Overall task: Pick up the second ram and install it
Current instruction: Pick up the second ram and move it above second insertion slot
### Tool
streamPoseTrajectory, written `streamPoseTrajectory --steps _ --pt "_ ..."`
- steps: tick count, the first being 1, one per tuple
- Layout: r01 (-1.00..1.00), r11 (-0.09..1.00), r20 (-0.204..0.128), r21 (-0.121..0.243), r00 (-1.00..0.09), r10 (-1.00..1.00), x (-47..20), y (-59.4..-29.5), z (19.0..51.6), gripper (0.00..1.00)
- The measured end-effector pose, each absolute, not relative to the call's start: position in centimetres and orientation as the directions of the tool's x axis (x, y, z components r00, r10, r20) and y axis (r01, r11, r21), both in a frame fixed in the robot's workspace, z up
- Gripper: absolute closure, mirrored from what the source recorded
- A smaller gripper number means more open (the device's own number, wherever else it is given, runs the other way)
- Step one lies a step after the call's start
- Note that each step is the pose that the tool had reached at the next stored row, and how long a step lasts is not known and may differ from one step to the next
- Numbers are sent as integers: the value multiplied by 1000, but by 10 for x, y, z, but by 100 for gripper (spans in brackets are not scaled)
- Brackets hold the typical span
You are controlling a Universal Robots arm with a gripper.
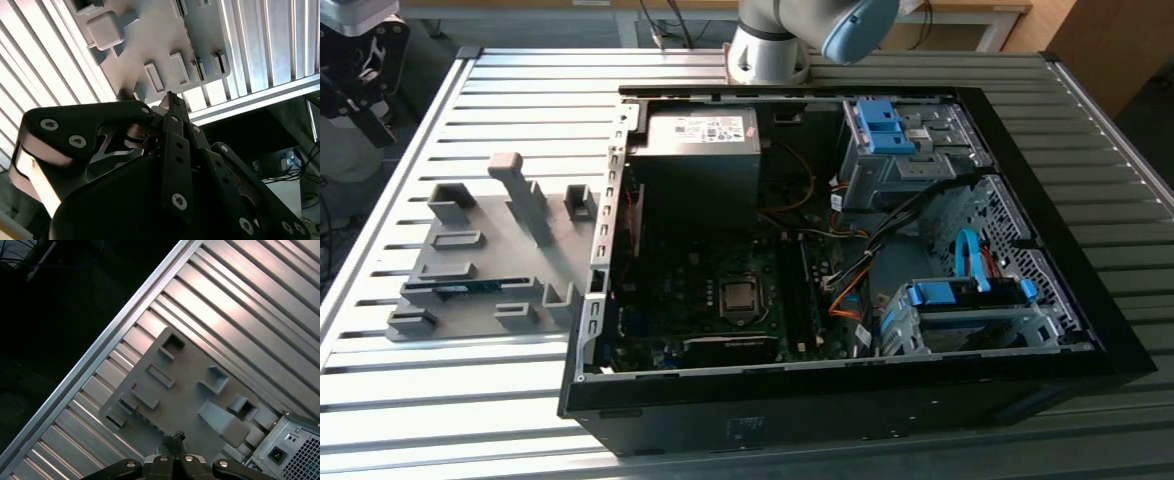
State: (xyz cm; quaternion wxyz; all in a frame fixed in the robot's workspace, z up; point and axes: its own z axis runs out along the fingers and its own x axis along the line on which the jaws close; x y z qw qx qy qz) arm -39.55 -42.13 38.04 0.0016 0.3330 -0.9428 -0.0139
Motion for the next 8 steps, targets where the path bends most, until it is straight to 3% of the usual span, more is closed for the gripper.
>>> streamPoseTrajectory --steps 8 --pt "-718 695 -6 27 -696 -718 -397 -421 380 89"
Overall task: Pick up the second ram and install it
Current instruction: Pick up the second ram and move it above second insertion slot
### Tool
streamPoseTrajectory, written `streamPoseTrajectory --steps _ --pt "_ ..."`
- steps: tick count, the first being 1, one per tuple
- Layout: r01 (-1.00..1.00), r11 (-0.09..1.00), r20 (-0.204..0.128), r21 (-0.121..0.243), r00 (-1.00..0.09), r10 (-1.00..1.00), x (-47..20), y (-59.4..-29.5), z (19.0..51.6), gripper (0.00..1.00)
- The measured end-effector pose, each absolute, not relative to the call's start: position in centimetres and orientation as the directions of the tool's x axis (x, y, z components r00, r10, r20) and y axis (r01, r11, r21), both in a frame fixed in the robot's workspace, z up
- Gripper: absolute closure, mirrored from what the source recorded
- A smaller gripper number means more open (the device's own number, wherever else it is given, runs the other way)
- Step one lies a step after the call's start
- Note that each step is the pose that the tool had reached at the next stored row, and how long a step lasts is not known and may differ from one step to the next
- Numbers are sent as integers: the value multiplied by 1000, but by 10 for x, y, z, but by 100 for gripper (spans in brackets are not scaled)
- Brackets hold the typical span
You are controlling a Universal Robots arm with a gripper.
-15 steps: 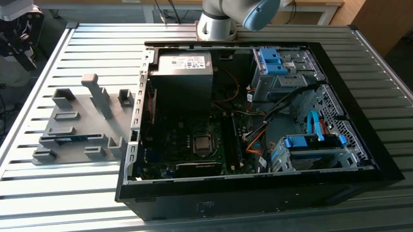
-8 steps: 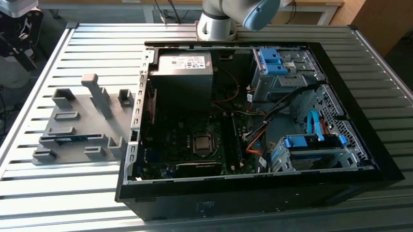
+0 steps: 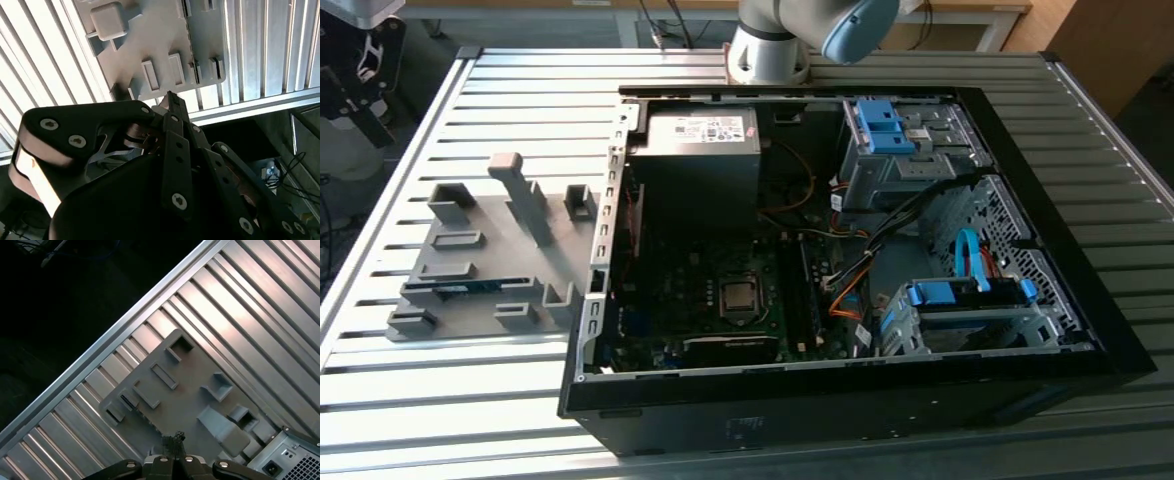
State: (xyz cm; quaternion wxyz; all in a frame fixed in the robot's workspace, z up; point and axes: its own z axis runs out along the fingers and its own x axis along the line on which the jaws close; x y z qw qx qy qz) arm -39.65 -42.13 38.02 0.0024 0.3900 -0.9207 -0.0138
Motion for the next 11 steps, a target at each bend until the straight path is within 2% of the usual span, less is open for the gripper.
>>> streamPoseTrajectory --steps 11 --pt "-806 591 -6 27 -591 -807 -397 -422 380 89"
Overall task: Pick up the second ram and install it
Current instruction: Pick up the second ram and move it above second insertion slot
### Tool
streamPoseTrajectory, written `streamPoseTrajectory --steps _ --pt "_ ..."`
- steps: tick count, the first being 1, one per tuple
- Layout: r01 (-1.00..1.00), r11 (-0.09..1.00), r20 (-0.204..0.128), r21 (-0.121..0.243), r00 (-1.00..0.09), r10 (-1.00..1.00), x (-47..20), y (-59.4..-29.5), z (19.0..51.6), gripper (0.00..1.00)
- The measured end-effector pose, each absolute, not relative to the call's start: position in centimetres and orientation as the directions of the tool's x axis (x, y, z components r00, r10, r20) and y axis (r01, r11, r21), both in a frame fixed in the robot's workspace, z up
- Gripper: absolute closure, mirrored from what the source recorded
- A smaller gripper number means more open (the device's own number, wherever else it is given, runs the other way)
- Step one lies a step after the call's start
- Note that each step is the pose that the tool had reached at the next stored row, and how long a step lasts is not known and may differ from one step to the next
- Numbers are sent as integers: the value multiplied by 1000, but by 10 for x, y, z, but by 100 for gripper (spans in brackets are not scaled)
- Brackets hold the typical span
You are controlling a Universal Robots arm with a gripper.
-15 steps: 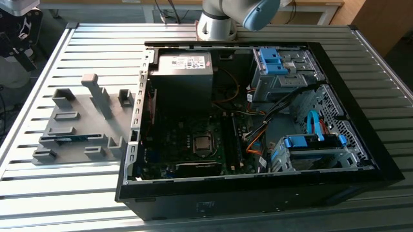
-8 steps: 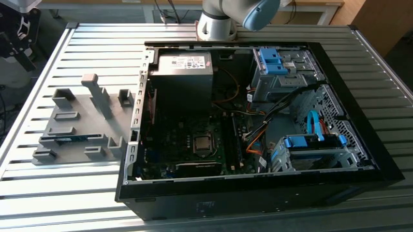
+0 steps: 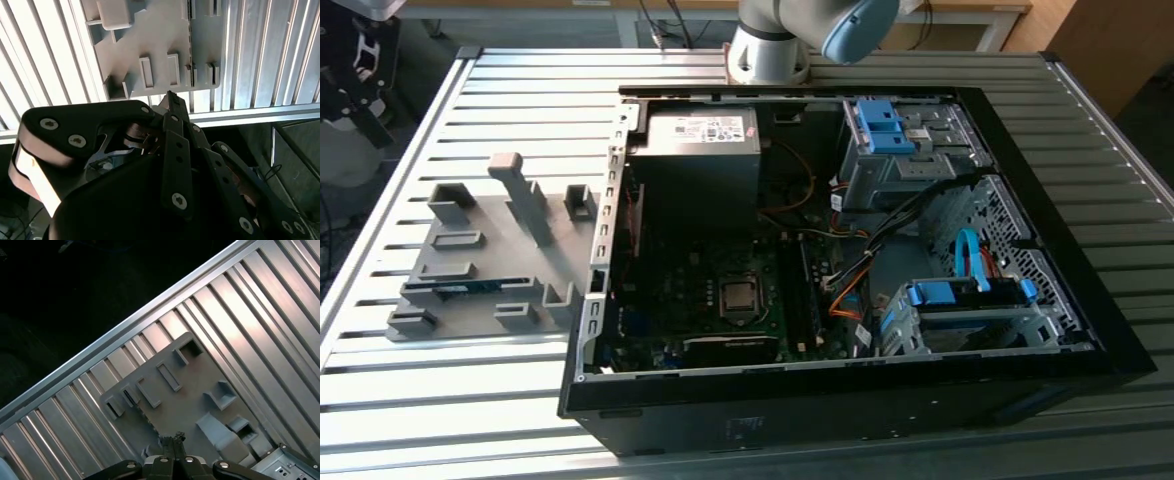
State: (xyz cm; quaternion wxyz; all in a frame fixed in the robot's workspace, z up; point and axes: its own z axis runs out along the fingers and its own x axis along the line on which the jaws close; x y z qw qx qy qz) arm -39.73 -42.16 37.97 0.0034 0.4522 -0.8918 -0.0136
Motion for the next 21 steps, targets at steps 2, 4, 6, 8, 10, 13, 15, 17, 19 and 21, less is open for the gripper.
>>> streamPoseTrajectory --steps 2,4,6,8,10,13,15,17,19,21 --pt "-821 570 -6 27 -570 -822 -397 -422 380 89" --pt "-836 548 -6 27 -548 -837 -398 -422 379 89" --pt "-852 524 -6 27 -524 -852 -398 -422 379 89" --pt "-865 501 -6 27 -502 -865 -398 -422 379 89" --pt "-877 480 -6 27 -480 -877 -398 -422 379 89" --pt "-898 440 -6 27 -440 -898 -398 -422 379 89" --pt "-907 420 -7 27 -420 -907 -399 -422 379 89" --pt "-910 414 -6 27 -414 -910 -402 -422 378 89" --pt "-911 412 -6 27 -412 -911 -405 -422 378 89" --pt "-917 398 -6 27 -398 -917 -405 -423 378 89"
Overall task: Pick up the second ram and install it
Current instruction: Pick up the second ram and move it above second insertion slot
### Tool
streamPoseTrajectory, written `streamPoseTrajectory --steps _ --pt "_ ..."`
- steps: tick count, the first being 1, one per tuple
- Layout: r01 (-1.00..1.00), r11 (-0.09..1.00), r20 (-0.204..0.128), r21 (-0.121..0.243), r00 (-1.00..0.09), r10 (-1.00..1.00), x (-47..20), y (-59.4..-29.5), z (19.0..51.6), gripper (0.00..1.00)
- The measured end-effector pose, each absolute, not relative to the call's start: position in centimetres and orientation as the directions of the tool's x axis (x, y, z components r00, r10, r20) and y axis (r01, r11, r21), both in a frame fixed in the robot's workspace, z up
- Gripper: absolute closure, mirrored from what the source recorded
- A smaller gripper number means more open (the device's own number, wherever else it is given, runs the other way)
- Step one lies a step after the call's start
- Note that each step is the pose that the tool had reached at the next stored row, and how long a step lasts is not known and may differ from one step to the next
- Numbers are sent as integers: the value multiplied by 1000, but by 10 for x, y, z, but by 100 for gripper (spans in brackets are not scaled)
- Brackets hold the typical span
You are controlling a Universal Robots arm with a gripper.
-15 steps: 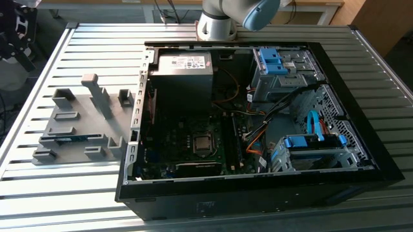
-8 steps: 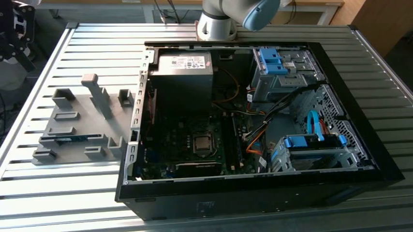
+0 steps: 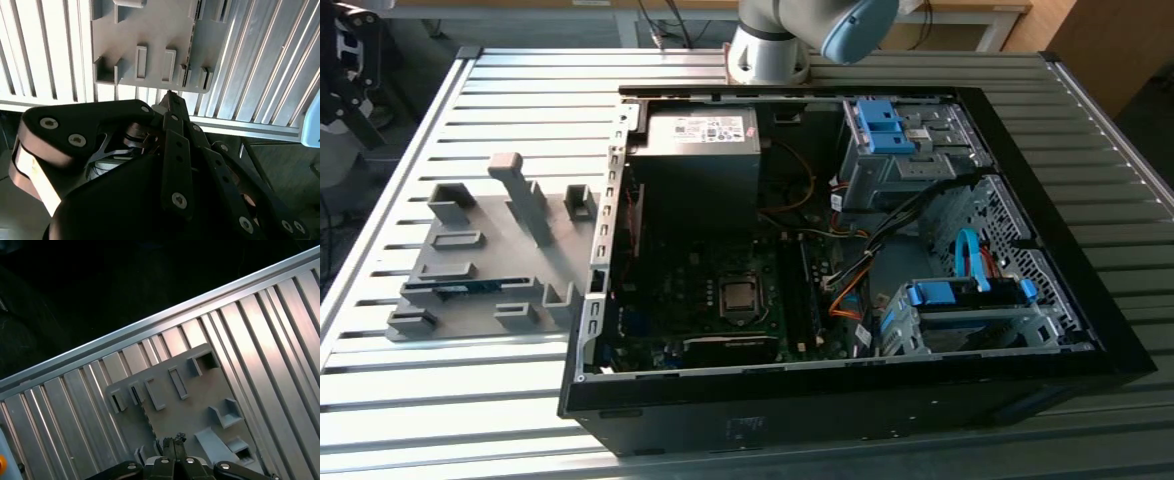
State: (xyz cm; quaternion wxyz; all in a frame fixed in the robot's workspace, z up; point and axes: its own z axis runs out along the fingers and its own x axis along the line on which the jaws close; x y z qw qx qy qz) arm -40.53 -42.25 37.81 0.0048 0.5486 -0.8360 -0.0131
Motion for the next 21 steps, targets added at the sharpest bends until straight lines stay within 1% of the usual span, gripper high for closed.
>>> streamPoseTrajectory --steps 16,21 --pt "-989 148 -6 27 -149 -989 -406 -423 374 89" --pt "-994 110 -6 27 -110 -994 -407 -424 373 89"
